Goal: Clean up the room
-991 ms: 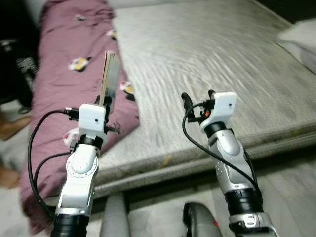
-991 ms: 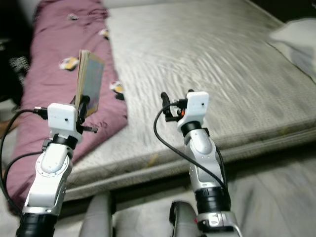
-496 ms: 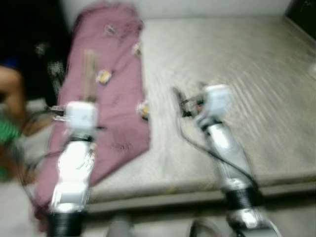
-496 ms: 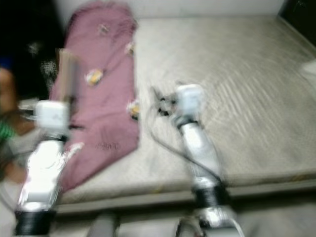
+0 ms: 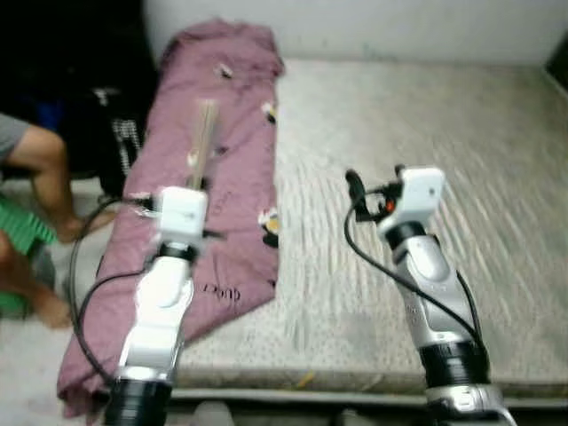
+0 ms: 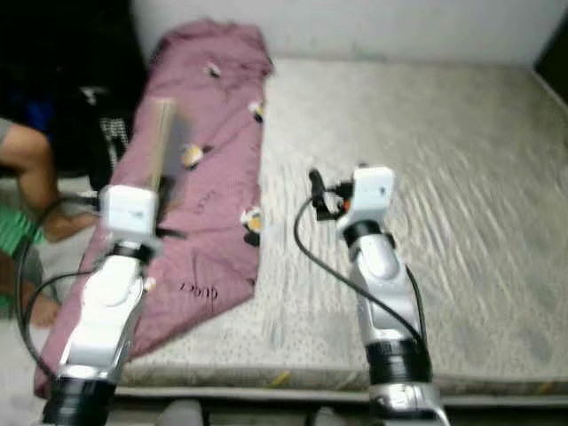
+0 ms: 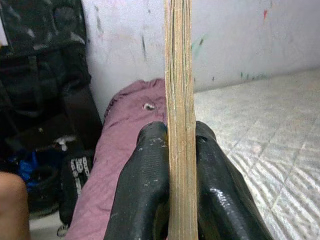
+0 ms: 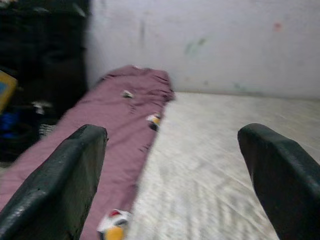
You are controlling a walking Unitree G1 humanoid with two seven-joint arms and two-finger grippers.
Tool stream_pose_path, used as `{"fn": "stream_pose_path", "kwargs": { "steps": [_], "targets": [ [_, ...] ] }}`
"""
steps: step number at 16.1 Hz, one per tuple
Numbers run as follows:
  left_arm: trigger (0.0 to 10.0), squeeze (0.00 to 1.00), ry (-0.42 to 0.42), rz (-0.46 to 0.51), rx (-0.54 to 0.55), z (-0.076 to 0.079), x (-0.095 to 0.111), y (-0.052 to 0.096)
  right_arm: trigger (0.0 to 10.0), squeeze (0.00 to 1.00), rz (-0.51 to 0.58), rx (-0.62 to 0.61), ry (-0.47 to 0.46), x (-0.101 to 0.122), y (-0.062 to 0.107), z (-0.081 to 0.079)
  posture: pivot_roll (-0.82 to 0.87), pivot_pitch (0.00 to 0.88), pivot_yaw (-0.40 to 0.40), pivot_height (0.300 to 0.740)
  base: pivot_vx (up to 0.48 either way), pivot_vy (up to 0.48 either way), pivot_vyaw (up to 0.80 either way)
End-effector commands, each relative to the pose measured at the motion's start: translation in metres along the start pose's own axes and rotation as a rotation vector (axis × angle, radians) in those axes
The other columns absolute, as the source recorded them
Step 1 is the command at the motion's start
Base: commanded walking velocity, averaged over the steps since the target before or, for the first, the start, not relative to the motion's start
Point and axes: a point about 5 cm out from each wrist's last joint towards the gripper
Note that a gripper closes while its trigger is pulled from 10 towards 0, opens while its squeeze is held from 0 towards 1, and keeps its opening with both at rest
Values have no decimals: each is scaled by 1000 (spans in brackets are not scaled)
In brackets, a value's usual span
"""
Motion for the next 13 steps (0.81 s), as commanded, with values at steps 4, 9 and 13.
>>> {"fn": "stream_pose_path", "kwargs": {
  "steps": [4,9,13],
  "targets": [
    [10000,0,-14,9,63,-14,1,1,10000,0,-2,-25,66,-1,-4,-6,57,0,-6,740,0,0,0],
    [10000,0,3,-7,52,-13,-2,4,10000,0,-10,-51,70,-6,0,-2,63,0,-4,740,0,0,0],
    [10000,0,8,10,43,-12,0,1,10000,0,8,-70,72,-3,-3,-2,58,0,-4,740,0,0,0]
  ]
}}
Point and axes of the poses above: a point about 5 cm out from each wrist's last joint towards the gripper, its own y axis pointing back from the gripper into the wrist, its own x axis along the axis of the wrist's last joint, z = x × y, and after that the axes turned 12 degrees about -y, right-handed
